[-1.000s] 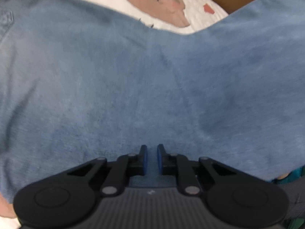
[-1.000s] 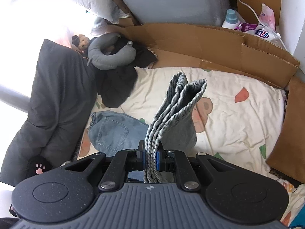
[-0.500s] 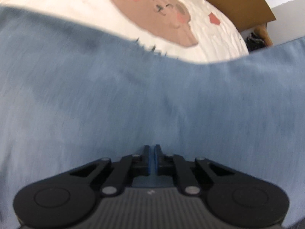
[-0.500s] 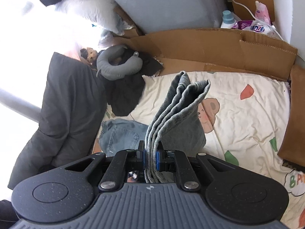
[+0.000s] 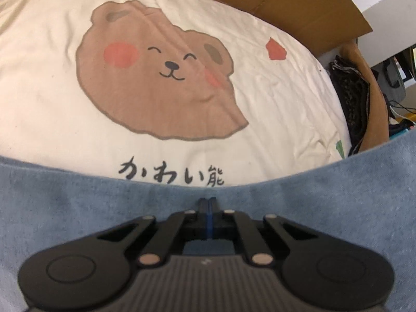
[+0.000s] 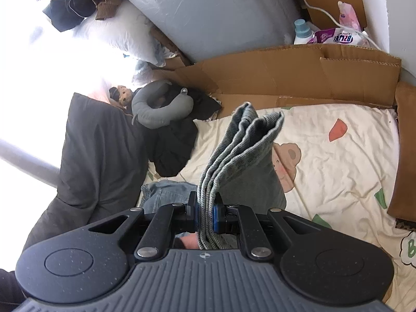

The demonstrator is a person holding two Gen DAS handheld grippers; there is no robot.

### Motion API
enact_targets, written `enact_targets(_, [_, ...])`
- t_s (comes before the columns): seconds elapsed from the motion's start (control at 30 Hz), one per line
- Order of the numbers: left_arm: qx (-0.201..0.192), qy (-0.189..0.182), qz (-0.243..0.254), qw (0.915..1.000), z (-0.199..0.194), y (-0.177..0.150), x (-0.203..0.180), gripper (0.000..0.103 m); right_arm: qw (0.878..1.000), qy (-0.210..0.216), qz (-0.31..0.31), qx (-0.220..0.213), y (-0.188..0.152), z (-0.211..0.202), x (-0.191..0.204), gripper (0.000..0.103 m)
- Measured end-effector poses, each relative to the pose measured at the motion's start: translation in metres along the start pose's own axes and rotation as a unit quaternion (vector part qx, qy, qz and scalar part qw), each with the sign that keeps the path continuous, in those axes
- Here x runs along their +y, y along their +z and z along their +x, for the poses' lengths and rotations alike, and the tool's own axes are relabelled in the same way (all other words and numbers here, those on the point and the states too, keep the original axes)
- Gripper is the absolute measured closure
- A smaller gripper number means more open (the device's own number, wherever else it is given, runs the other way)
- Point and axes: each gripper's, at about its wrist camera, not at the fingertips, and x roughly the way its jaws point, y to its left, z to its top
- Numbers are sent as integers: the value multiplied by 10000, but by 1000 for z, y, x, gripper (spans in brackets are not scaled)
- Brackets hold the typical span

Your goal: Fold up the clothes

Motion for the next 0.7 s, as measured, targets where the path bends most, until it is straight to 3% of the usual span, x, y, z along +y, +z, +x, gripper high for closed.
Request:
enact_targets(0.13, [10, -17, -82, 10000, -12, -27, 7, 103, 9999, 115, -50, -45, -3, -2, 4, 93])
enact_targets(0.43, [296, 124, -468, 9984, -59, -130, 30, 103, 9990, 383, 9, -217, -5, -15, 5, 93])
enact_targets(0.53, [297, 160, -574, 9978, -66, -141, 29, 103, 9984, 439, 65, -346, -6, -24, 1, 93])
enact_targets(0.7, [315, 330, -326, 9984, -64, -127, 13, 103, 9975, 390, 166, -573, -9, -37, -7, 93])
